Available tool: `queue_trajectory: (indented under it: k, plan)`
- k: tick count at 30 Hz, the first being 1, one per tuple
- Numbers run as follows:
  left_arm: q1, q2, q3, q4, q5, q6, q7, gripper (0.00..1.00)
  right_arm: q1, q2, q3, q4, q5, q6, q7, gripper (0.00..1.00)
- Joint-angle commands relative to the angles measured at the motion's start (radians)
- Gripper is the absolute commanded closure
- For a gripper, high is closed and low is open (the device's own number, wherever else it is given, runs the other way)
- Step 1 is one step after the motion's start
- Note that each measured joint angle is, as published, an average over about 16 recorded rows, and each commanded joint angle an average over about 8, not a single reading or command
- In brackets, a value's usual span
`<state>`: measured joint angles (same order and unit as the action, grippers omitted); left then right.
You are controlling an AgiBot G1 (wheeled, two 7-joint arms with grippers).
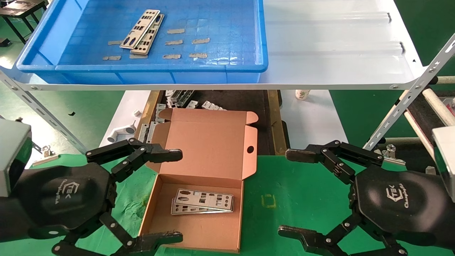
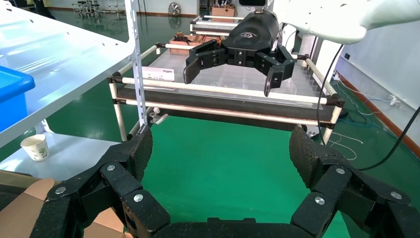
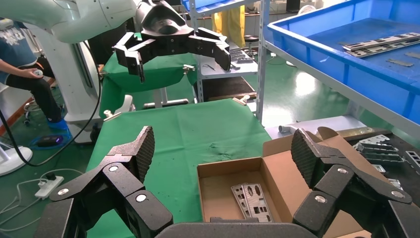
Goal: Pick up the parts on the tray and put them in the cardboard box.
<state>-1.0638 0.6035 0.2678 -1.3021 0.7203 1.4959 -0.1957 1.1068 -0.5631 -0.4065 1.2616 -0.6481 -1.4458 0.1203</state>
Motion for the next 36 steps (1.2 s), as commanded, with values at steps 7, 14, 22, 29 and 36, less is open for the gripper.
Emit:
queue_trajectory:
  k: [7, 14, 22, 29, 36]
  plan:
    - [-0.006, 0.004, 0.006, 0.010, 0.006, -0.001, 0.005, 0.00, 0.000, 0.000, 0.000, 0.000, 0.000, 0.000, 0.000, 0.00]
    - [-0.008, 0.006, 0.009, 0.015, 0.008, -0.001, 0.007, 0.00, 0.000, 0.000, 0.000, 0.000, 0.000, 0.000, 0.000, 0.00]
    - [-0.010, 0.007, 0.011, 0.017, 0.010, -0.001, 0.008, 0.00, 0.000, 0.000, 0.000, 0.000, 0.000, 0.000, 0.000, 0.00]
    - [-0.010, 0.007, 0.012, 0.018, 0.010, -0.001, 0.009, 0.00, 0.000, 0.000, 0.000, 0.000, 0.000, 0.000, 0.000, 0.00]
    - [-0.011, 0.008, 0.012, 0.019, 0.011, -0.001, 0.009, 0.00, 0.000, 0.000, 0.000, 0.000, 0.000, 0.000, 0.000, 0.00]
